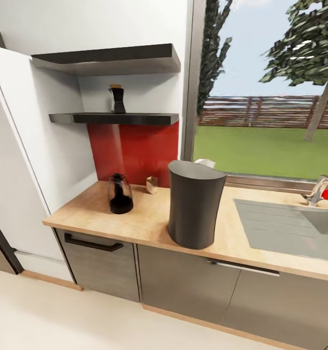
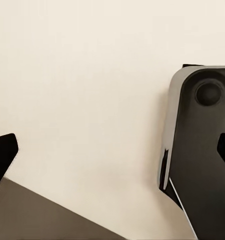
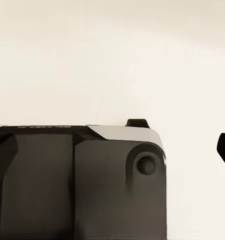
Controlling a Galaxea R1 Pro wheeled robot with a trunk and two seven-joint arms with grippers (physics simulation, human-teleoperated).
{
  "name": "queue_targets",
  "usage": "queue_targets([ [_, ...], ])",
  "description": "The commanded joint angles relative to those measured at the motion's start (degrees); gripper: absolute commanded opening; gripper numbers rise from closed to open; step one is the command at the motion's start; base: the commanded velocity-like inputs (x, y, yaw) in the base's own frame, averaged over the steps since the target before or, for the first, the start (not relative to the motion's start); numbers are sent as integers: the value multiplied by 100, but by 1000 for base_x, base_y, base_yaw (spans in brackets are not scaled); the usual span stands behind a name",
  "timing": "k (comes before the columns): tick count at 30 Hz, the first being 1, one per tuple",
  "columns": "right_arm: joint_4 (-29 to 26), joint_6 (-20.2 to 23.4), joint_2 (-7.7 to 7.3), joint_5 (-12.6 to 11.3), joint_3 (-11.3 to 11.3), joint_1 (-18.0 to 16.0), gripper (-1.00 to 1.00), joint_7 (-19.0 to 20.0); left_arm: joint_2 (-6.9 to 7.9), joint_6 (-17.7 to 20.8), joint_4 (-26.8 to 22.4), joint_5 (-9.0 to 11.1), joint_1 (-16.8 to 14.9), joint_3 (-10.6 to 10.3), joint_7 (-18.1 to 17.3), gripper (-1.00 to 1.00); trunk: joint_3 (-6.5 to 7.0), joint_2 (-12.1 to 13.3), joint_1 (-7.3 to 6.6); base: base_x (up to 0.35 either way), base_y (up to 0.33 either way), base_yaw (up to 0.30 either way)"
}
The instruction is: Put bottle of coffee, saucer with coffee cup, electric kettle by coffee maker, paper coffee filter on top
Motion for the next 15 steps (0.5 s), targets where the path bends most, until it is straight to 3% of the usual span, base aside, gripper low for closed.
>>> queue_targets([
  [1, 6, -31, -6, -61, 47, -6, 100, -24, 0, -9, -9, 13, 4, 11, -3, 100, -12, -12, 4, 4, 319, 0],
  [15, 4, -37, -16, -67, 48, -6, 100, -27, -4, -2, -9, 13, 2, 12, -3, 100, -12, -12, 4, 0, 323, 0],
])
